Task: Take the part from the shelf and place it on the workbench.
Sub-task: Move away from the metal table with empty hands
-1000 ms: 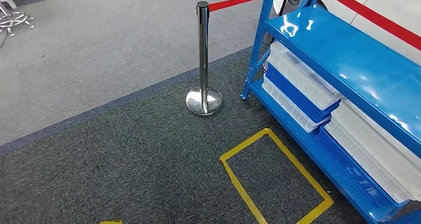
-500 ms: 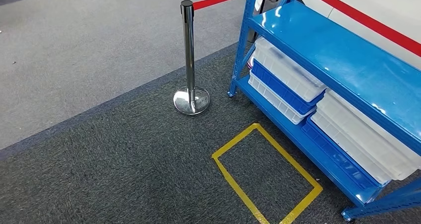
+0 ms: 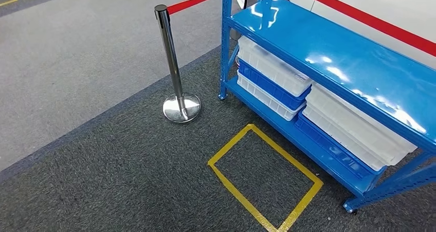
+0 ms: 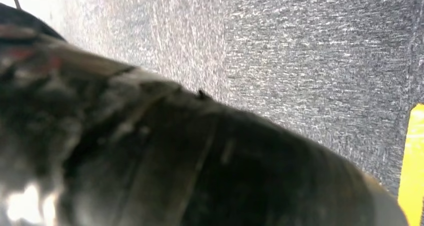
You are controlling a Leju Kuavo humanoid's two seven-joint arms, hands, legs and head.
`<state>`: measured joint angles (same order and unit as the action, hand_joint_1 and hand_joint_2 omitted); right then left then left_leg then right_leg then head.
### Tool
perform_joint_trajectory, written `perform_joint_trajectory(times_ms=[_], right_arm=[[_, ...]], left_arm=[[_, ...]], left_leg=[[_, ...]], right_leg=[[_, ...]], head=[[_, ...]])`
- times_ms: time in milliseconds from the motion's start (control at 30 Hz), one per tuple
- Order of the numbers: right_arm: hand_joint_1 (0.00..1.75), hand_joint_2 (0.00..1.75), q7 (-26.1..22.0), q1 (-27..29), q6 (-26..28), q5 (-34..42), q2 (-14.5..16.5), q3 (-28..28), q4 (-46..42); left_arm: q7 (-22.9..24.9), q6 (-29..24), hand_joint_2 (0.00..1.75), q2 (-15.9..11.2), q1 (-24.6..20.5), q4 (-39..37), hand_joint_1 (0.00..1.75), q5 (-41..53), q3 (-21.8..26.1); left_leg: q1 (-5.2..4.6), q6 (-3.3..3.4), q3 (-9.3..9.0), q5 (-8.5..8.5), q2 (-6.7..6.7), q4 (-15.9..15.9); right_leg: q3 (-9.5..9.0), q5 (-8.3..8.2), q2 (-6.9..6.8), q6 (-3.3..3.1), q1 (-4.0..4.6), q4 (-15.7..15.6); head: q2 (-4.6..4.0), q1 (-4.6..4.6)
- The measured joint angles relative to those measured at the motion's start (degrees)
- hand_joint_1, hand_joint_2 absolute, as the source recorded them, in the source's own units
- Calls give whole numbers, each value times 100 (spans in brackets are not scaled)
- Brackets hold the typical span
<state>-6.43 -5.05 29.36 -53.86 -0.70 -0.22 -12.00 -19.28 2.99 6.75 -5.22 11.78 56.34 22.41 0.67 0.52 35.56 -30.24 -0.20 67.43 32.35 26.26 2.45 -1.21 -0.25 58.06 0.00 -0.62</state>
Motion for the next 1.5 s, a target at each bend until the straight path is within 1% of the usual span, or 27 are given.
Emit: perform_joint_trajectory(times_ms=[33,100,167,233,300,367,400,433,467,500,567,633,733,800,867,900,933,967,1033,1100,1200,1267,1333,1400,1433,1467,1500], right_arm=[[0,0,0,-5,1,-1,2,0,0],[0,0,0,-8,1,-3,6,0,0],[0,0,0,1,2,-5,3,0,0],[0,0,0,9,3,-6,-3,0,0],[0,0,-1,0,3,-6,-4,0,0],[0,0,-2,-7,3,-6,0,0,0],[0,0,-1,1,3,-5,-1,0,0],[0,0,0,10,3,-5,-1,0,0],[0,0,0,18,3,-5,-2,0,0],[0,0,-1,20,3,-5,-3,0,0],[0,0,-2,4,3,-6,-4,0,0],[0,0,-2,-5,4,-6,-3,0,0],[0,0,-2,2,5,-5,-1,0,0],[0,0,-2,-7,6,-5,3,0,0],[0,0,-2,-13,5,-6,4,0,0],[0,0,-2,-9,4,-6,4,0,0],[0,0,-2,-4,4,-5,5,0,0],[0,0,-2,-1,4,-5,7,0,0],[0,0,-2,-2,5,-5,13,0,0],[0,0,-2,-4,5,-4,18,0,0],[0,0,-2,13,6,-2,13,-1,0],[0,0,-2,18,7,0,9,-4,1],[0,0,-2,9,6,1,12,-8,2],[0,0,-3,9,5,1,13,-13,2],[0,0,-3,17,6,1,13,-19,2],[0,0,-3,25,6,2,13,-27,3],[0,0,-3,30,6,2,13,-39,3]], left_arm=[[0,0,0,-4,-4,0,0,-1,1],[0,0,0,-10,-14,0,0,-1,2],[0,0,0,-10,-21,0,0,-1,2],[-1,-1,0,-7,-22,0,0,-2,2],[-2,-1,0,-4,-20,0,0,-1,2],[-2,-1,0,-5,-10,0,0,-1,2],[-2,-1,0,-6,-6,0,0,-1,2],[-2,-1,0,-6,-5,0,0,-1,2],[-3,-1,0,-5,-6,0,0,-2,2],[-3,-2,0,-3,-7,0,0,-3,2],[-4,-2,0,-1,-9,0,0,-4,2],[-4,-1,0,-1,-15,0,0,-4,2],[-5,-1,0,-1,-23,0,0,-4,2],[-8,-2,0,-2,-20,0,0,-4,2],[-8,-2,0,-2,-6,0,0,-4,2],[-7,-1,0,-1,3,0,0,-4,2],[-7,-1,0,-1,10,0,0,-4,2],[-7,0,0,-1,13,0,0,-4,2],[-7,0,0,-5,12,0,0,-4,2],[-7,0,0,-12,4,0,0,-4,3],[-7,0,0,-11,-10,0,0,-4,4],[-8,1,0,-7,-9,0,0,-4,4],[-9,2,0,-5,-5,0,0,-4,4],[-9,3,0,-5,5,0,0,-4,4],[-9,3,0,-5,8,0,0,-4,4],[-9,4,0,-3,9,0,0,-4,4],[-9,4,0,-1,8,0,0,-4,4]], left_leg=[[2,19,-172,172,-69,-402],[-4,55,-342,289,-179,-806],[-11,101,-350,287,-150,-834],[8,182,-373,328,-78,-901],[19,240,-391,356,7,-953],[11,256,-388,349,93,-953],[8,256,-389,342,132,-950],[8,251,-393,334,166,-946],[9,242,-403,323,197,-941],[9,227,-418,309,227,-936],[-11,180,-443,275,281,-923],[-29,121,-458,254,330,-923],[-20,24,-472,181,317,-871],[-4,-18,-282,-102,166,-422],[0,-34,85,-457,79,343],[2,-39,227,-529,72,619],[2,-39,278,-483,71,693],[2,-32,222,-327,66,539],[2,4,-105,81,-29,-209],[-5,39,-336,270,-145,-754],[-6,106,-373,303,-112,-867],[22,181,-399,347,-40,-936],[27,230,-411,363,40,-971],[21,241,-408,355,124,-968],[20,239,-411,348,162,-965],[22,232,-417,338,195,-960],[24,220,-427,325,226,-952]], right_leg=[[12,18,48,26,9,36],[49,40,118,88,13,84],[70,33,170,152,9,79],[104,106,91,211,6,169],[323,403,-89,264,-6,650],[681,728,-180,313,-29,1369],[786,761,-195,331,-41,1572],[795,690,-208,341,-53,1579],[685,520,-229,343,-60,1352],[485,303,-282,332,-61,956],[146,52,-420,272,-27,262],[68,36,-456,205,15,62],[49,2,-344,102,-9,10],[25,-22,-284,26,-33,-27],[27,-19,-212,-12,-19,-22],[28,-16,-171,-17,-12,-15],[28,-11,-125,-19,-7,-4],[27,-5,-76,-15,-6,12],[31,18,20,7,-6,53],[56,37,91,57,1,95],[82,23,149,155,-1,89],[145,138,39,213,2,235],[418,475,-130,271,-13,818],[764,758,-187,322,-40,1516],[831,751,-198,340,-53,1646],[778,628,-214,349,-64,1536],[616,428,-247,350,-71,1216]], head=[[0,0],[0,-3],[0,-4],[0,-10],[0,-16],[0,-15],[0,-16],[0,-15],[0,-15],[0,-16],[0,-15],[0,-14],[0,-13],[0,-8],[0,-5],[0,-7],[0,-7],[0,-6],[0,-7],[0,-8],[0,-8],[0,-15],[0,-26],[0,-28],[0,-28],[0,-28],[0,-28]])
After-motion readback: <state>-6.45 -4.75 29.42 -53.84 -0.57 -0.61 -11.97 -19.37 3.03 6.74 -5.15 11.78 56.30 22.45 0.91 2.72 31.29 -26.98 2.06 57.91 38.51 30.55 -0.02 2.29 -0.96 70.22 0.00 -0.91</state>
